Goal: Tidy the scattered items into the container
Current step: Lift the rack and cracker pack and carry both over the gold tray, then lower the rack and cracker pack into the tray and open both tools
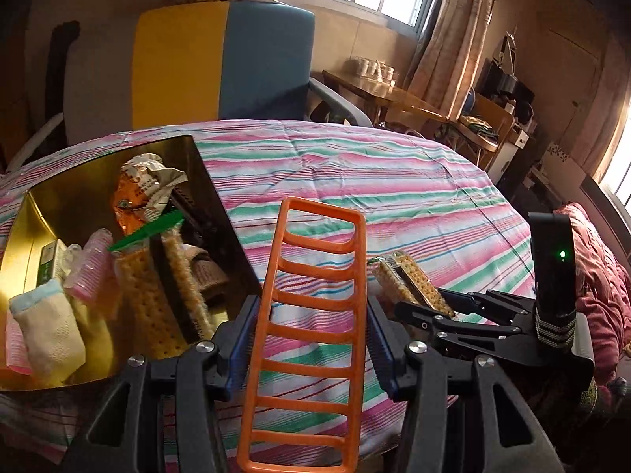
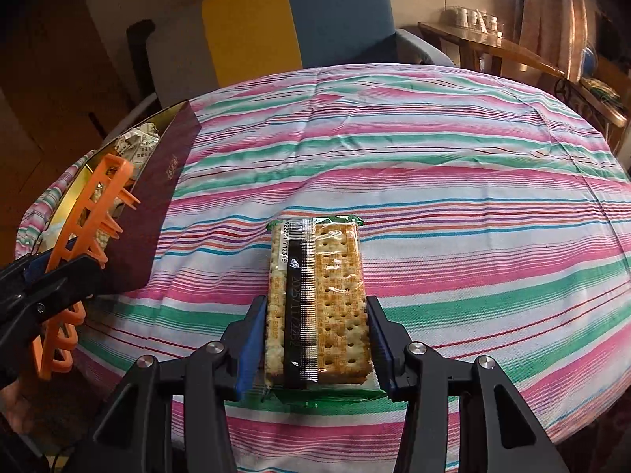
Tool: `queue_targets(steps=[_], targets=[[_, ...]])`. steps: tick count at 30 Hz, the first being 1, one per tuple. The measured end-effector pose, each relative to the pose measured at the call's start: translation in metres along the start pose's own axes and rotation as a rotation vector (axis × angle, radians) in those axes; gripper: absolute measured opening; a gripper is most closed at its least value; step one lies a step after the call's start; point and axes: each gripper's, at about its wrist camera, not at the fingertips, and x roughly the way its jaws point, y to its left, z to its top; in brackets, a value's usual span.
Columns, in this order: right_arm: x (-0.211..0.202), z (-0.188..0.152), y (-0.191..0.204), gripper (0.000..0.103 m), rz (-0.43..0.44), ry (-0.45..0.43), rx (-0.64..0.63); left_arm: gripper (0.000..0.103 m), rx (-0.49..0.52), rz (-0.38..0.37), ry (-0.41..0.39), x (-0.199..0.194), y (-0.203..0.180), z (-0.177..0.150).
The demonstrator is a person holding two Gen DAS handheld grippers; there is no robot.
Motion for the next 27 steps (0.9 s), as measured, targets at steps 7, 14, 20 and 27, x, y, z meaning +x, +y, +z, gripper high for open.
queue_targets(steps=[7, 14, 20, 27], targets=[[-0.008, 0.025, 0.046, 0.048, 0.07, -0.044, -0.099, 0.052, -0.144, 0.115, -0.061, -0.026, 0.066, 0.002], [-0.012, 0.05, 0.106, 0.048, 0.17, -0.073, -0.215, 0.052, -0.237, 0.212, -0.088, -0.04, 0.12, -0.001], [-0.003, 0.062, 0.167, 0.048, 0.227, -0.078, -0.35, 0.052, -0.284, 0.251, -0.09, -0.042, 0.149, -0.003], [0.02, 0.084, 0.212, 0.048, 0.249, -0.059, -0.402, 0.052, -0.319, 0.274, -0.083, -0.038, 0.172, -0.004]])
